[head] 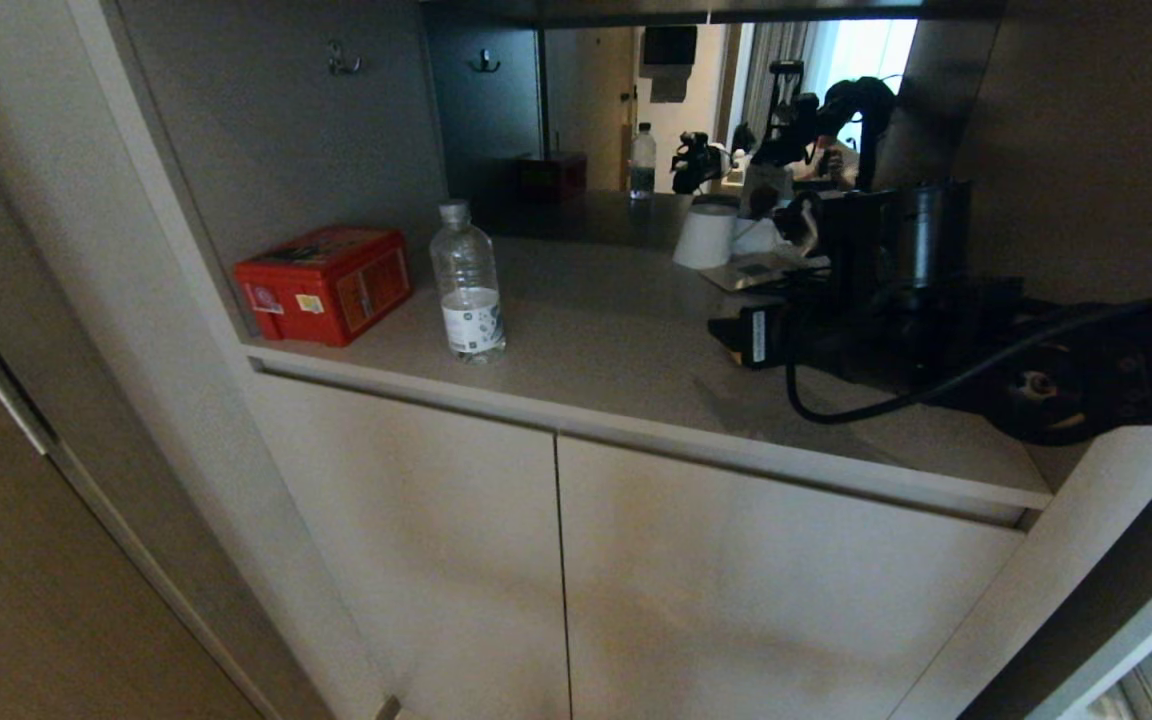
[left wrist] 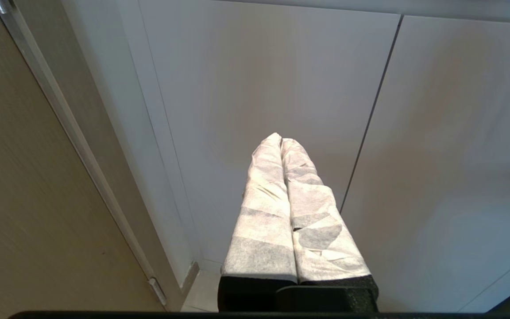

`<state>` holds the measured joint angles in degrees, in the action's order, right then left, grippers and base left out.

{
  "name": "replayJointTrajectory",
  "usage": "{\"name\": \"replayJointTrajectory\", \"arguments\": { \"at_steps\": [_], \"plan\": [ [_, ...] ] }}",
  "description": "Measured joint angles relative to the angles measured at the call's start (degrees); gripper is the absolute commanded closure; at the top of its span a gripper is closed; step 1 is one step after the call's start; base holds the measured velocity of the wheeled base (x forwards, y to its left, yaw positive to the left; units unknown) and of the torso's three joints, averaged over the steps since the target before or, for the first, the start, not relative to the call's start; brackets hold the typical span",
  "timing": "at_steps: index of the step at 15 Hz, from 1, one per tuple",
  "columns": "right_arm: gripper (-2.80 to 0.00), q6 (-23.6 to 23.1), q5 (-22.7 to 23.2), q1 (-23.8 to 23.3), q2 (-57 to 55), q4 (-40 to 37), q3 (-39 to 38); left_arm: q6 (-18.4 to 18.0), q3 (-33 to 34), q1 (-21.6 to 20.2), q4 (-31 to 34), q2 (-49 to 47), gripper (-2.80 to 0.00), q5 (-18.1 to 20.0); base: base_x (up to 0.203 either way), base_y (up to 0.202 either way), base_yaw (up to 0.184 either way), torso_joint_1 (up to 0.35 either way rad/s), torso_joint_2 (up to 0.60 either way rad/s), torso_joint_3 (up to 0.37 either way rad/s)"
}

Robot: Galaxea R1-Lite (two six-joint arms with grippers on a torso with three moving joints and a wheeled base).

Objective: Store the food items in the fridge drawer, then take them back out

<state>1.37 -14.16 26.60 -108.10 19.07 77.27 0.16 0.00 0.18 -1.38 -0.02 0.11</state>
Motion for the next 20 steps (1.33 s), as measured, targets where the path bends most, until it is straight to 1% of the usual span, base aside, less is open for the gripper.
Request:
{"name": "replayJointTrajectory", "arguments": {
  "at_steps": [2, 5, 9, 13, 18, 20],
  "plan": [
    [-2.8, -0.64, -4.4, -0.2, -4.04, 3.47, 2.99, 0.0, 0.0, 0.0, 0.0, 0.0, 0.0, 0.0, 0.0, 0.0, 0.0, 0.0, 0.0, 0.0],
    [-2.8, -0.75, -6.39, -1.13, -8.02, 4.02, 6.51, 0.0, 0.0, 0.0, 0.0, 0.0, 0.0, 0.02, 0.0, 0.0, 0.0, 0.0, 0.0, 0.0],
    [-2.8, -0.75, -7.09, -2.92, -11.78, 4.06, 11.3, 0.0, 0.0, 0.0, 0.0, 0.0, 0.0, 0.0, 0.0, 0.0, 0.0, 0.0, 0.0, 0.0],
    [-2.8, -0.77, -7.17, -3.71, -15.0, 3.97, 14.36, -0.01, 0.0, 0.0, 0.0, 0.0, 0.0, -0.01, 0.0, 0.0, 0.0, 0.0, 0.0, 0.0],
    [-2.8, -0.71, -9.99, -4.04, -17.87, 4.13, 15.39, 0.0, 0.0, 0.0, 0.0, 0.0, 0.0, 0.0, 0.0, 0.0, 0.0, 0.0, 0.0, 0.0],
    [-2.8, -0.77, -10.32, -4.03, -18.3, 4.09, 15.2, 0.0, 0.0, 0.0, 0.0, 0.0, 0.0, 0.0, 0.0, 0.0, 0.0, 0.0, 0.0, 0.0]
  ]
}}
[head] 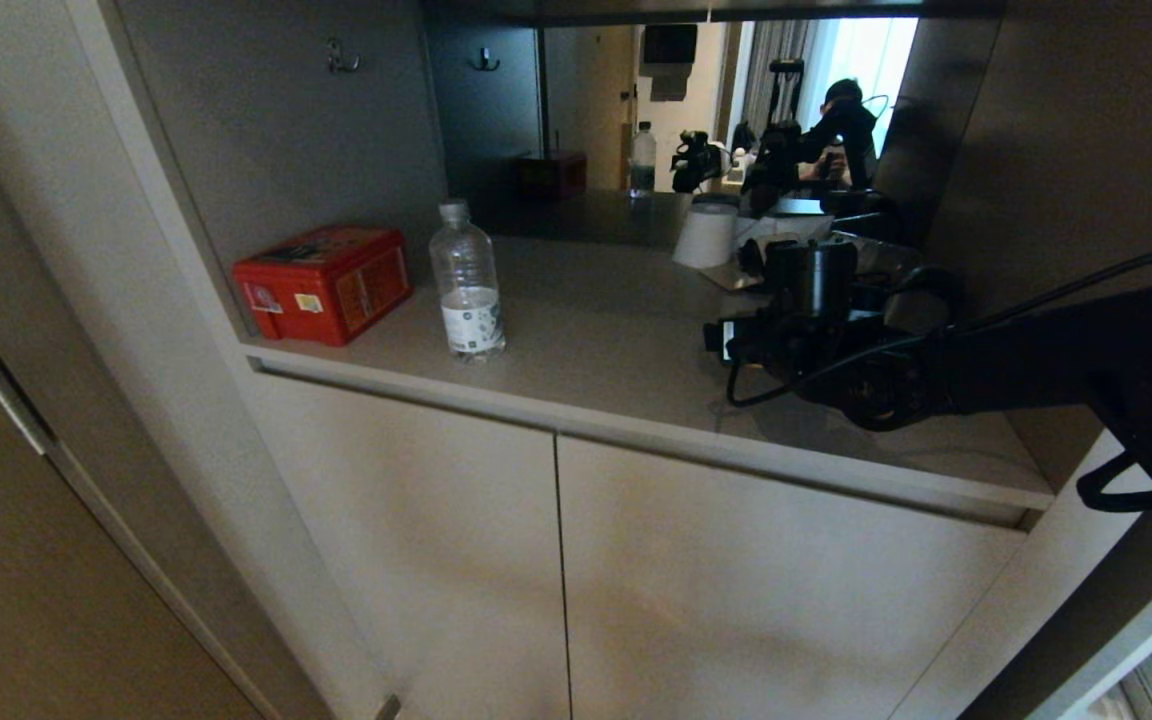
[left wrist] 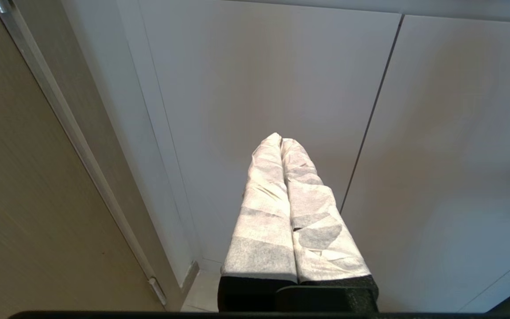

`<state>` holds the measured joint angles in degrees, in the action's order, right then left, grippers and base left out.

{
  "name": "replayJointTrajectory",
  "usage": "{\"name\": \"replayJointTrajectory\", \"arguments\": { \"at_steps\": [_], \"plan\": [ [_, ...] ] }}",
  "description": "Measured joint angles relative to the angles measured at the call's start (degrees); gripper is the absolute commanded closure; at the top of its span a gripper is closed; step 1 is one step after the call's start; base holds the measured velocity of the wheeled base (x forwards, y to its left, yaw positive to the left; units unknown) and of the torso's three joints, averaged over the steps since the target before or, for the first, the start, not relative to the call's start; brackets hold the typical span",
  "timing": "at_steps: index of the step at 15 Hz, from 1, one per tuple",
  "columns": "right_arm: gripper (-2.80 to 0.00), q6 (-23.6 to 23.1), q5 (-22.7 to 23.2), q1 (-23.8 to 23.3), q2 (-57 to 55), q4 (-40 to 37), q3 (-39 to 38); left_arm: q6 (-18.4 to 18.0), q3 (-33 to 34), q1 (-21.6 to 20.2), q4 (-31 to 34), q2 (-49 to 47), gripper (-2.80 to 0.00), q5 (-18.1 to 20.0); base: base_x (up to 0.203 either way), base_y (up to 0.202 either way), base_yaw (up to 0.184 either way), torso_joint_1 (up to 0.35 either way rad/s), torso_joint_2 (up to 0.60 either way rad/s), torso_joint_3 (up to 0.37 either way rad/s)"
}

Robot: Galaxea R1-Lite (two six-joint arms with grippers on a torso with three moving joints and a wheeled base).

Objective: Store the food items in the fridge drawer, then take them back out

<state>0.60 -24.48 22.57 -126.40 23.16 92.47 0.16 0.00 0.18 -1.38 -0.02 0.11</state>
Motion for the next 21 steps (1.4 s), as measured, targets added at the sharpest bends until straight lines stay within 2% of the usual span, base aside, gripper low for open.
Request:
{"name": "replayJointTrajectory", "arguments": {
  "at_steps": [11, 12, 21],
  "plan": [
    [-2.8, 0.26, -0.08, -0.3, -1.82, -0.01, -0.38, 0.0, 0.0, 0.0, 0.0, 0.0, 0.0, 0.0, 0.0, 0.0, 0.0, 0.0, 0.0, 0.0],
    [0.0, 0.25, -0.07, -0.3, -1.9, -0.03, -0.38, 0.0, 0.0, 0.0, 0.0, 0.0, 0.0, 0.0, 0.0, 0.0, 0.0, 0.0, 0.0, 0.0],
    [0.0, 0.58, -0.71, -0.28, -0.97, 0.04, -1.25, 0.0, 0.0, 0.0, 0.0, 0.0, 0.0, 0.0, 0.0, 0.0, 0.0, 0.0, 0.0, 0.0]
  ]
}}
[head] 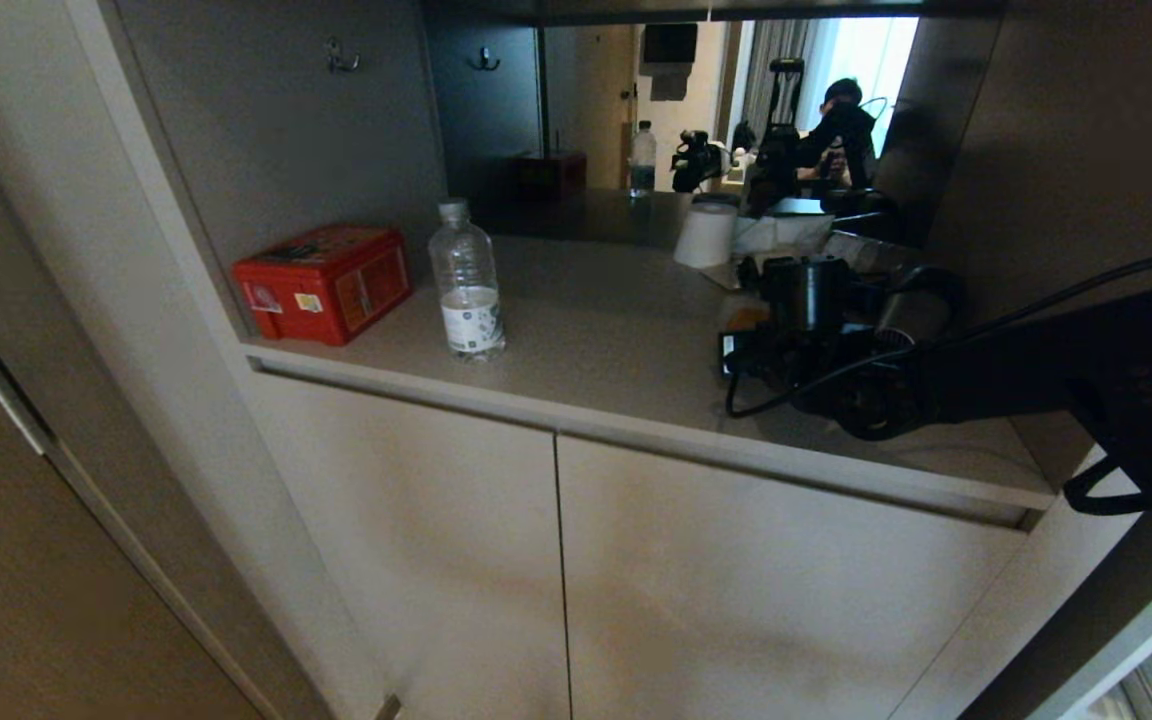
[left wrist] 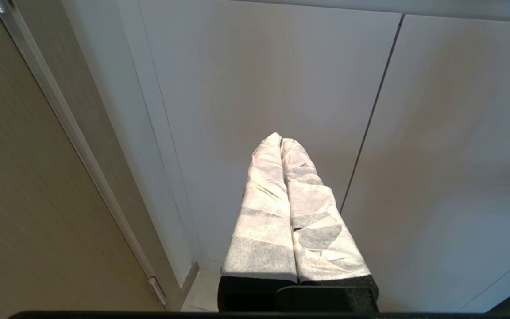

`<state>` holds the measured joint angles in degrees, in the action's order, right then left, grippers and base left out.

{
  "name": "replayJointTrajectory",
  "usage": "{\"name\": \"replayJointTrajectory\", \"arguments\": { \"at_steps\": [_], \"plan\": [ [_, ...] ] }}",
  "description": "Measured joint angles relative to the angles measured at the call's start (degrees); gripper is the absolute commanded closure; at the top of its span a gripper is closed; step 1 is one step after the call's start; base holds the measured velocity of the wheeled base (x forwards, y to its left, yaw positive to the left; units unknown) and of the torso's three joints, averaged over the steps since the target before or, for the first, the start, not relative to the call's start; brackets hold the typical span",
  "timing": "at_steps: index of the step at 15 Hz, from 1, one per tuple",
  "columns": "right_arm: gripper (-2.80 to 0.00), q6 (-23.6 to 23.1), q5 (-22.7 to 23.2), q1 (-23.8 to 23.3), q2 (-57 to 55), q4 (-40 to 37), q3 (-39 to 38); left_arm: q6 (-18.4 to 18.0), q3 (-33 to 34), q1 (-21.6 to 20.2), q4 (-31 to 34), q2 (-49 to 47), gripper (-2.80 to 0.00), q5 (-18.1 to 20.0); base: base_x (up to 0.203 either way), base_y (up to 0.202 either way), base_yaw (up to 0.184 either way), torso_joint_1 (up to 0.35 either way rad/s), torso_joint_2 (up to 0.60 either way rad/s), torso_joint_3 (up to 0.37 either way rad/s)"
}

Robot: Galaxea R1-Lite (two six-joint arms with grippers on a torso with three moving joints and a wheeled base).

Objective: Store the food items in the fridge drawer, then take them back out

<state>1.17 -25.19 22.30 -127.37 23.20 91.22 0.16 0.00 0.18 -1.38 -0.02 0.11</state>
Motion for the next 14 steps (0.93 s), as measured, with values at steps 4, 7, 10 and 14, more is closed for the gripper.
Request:
{"name": "replayJointTrajectory", "arguments": {
  "at_steps": [4, 7, 10, 14],
  "plan": [
    [0.0, 0.69, 0.6, 0.3, 6.12, -0.33, -6.65, 0.0, 0.0, 0.0, 0.0, 0.0, 0.0, -0.01, 0.0, 0.0, 0.0, 0.0, 0.0, 0.0],
    [0.0, 1.57, 4.16, 0.39, 16.15, -1.12, -18.67, 0.0, 0.0, 0.0, 0.0, 0.0, 0.0, 0.02, 0.0, 0.0, 0.0, 0.0, 0.0, 0.0],
    [0.0, 4.54, 10.24, -0.06, 29.94, -4.01, -32.51, 0.0, 0.0, 0.0, 0.0, 0.0, 0.0, 0.0, 0.0, 0.0, 0.0, 0.0, 0.0, 0.0],
    [0.0, 9.11, 20.74, -0.26, 47.56, -6.12, -52.82, 0.0, 0.0, 0.0, 0.0, 0.0, 0.0, 0.01, 0.0, 0.0, 0.0, 0.0, 0.0, 0.0]
  ]
}}
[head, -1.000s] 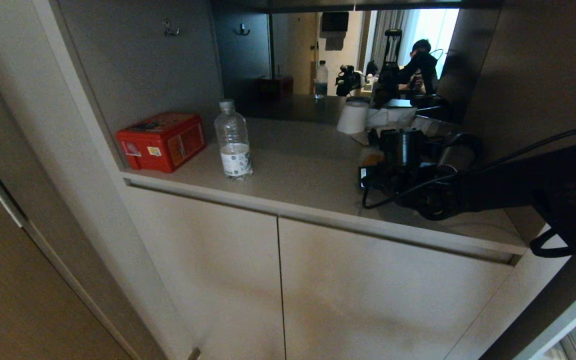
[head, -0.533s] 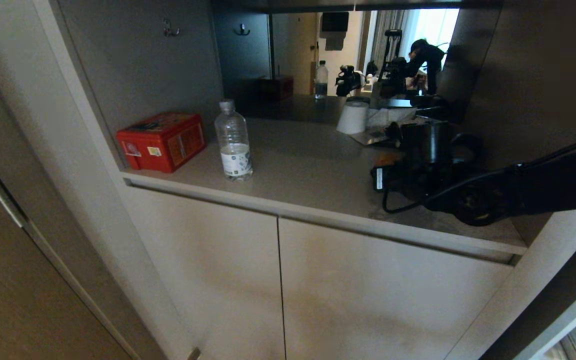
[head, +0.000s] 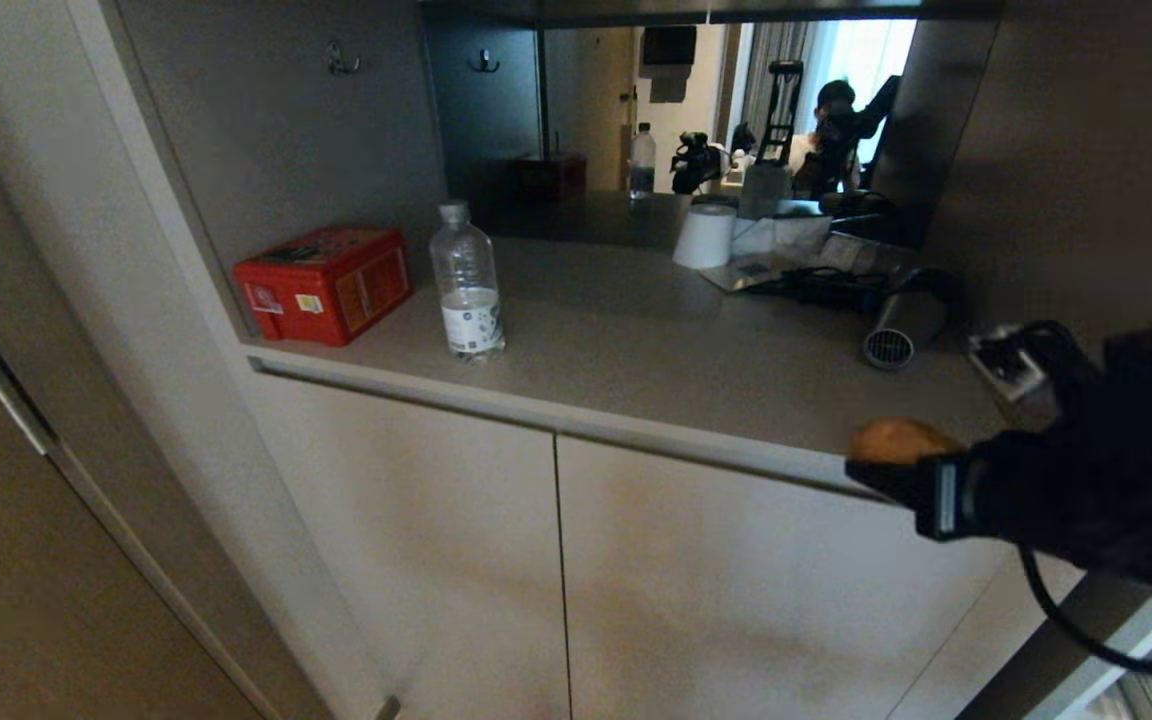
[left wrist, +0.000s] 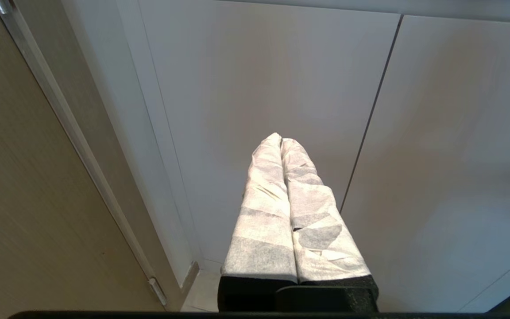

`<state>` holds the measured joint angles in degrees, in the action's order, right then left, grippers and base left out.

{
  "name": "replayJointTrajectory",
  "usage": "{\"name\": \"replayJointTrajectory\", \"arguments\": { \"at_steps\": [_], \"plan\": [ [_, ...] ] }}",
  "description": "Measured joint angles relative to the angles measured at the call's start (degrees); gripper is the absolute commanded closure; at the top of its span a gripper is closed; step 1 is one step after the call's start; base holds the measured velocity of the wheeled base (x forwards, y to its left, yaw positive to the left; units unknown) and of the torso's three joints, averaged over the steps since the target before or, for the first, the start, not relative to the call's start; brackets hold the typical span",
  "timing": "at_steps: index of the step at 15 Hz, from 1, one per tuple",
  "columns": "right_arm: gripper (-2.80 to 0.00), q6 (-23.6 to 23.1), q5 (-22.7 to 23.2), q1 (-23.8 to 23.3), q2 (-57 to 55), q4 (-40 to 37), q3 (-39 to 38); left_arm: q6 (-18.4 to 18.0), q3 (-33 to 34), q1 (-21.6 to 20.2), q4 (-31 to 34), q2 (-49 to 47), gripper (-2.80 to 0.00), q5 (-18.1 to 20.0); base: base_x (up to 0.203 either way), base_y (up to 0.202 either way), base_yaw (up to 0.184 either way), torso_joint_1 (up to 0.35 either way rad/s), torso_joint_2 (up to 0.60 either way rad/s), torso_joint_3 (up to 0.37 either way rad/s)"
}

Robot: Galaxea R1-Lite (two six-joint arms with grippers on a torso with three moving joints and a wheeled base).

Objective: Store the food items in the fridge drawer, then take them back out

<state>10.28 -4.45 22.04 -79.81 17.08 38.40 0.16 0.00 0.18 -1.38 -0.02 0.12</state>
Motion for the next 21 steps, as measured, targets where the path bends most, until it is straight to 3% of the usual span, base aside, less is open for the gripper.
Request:
{"name": "replayJointTrajectory", "arguments": {
  "at_steps": [3, 6, 18, 21],
  "plan": [
    [0.0, 0.56, 2.74, 0.26, 9.03, -0.24, -10.58, 0.0, 0.0, 0.0, 0.0, 0.0, 0.0, -0.01, 0.0, 0.0, 0.0, 0.0, 0.0, 0.0],
    [0.0, 0.53, 2.96, 0.35, 13.97, -0.22, -16.01, 0.0, 0.0, 0.0, 0.0, 0.0, 0.0, -0.01, 0.0, 0.0, 0.0, 0.0, 0.0, 0.0],
    [0.0, 0.65, 2.89, 0.26, 16.95, -0.22, -21.35, 0.0, 0.0, 0.0, 0.0, 0.0, 0.0, -0.02, 0.0, 0.0, 0.0, 0.0, 0.0, 0.0],
    [0.0, 0.65, 2.87, 0.24, 17.06, -0.27, -21.86, 0.0, 0.0, 0.0, 0.0, 0.0, 0.0, -0.02, -0.003, 0.004, -0.129, 0.006, 0.0, 0.002]
  ]
}}
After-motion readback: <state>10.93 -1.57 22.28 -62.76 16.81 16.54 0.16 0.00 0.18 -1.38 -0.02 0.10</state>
